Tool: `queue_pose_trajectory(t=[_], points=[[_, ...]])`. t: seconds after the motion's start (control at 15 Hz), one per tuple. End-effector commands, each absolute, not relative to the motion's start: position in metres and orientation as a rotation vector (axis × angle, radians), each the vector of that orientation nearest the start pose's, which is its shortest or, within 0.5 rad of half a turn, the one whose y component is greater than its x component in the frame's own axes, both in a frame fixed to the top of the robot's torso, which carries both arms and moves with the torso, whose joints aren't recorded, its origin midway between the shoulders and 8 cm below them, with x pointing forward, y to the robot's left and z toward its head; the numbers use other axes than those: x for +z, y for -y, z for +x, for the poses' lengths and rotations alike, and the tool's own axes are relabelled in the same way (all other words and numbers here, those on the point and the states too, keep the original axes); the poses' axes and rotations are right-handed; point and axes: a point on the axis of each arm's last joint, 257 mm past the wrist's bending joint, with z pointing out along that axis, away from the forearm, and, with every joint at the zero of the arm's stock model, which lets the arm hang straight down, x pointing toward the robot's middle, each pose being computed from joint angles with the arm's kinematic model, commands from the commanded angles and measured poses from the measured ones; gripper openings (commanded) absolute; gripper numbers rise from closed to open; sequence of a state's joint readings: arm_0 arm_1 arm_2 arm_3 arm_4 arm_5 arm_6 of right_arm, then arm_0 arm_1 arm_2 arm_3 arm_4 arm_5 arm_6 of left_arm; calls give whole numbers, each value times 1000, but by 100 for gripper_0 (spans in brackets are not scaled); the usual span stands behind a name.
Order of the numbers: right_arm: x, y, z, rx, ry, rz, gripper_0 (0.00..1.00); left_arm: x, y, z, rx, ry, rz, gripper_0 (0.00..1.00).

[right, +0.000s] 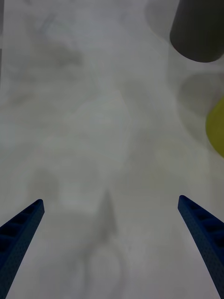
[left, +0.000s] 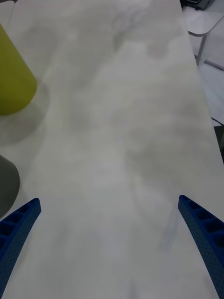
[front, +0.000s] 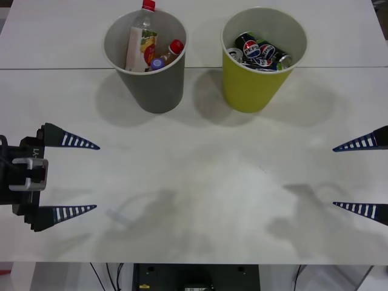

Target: Put the can into the green bin and the plastic bottle into the gray bin

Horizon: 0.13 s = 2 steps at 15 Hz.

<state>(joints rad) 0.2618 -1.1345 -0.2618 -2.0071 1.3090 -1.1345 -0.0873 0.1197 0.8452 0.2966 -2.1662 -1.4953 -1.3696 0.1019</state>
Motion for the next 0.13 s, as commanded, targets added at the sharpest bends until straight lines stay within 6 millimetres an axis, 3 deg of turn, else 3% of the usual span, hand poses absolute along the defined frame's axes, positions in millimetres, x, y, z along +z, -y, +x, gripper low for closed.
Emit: queue_pose_trajectory(t=[0.07, 0.13], points=[[-167, 286, 341, 209, -1596, -1634, 100, -150, -216, 330, -197, -1361, 1758, 100], [-167, 286, 341, 209, -1596, -1634, 100, -150, -216, 330, -197, -1361, 1758, 100]])
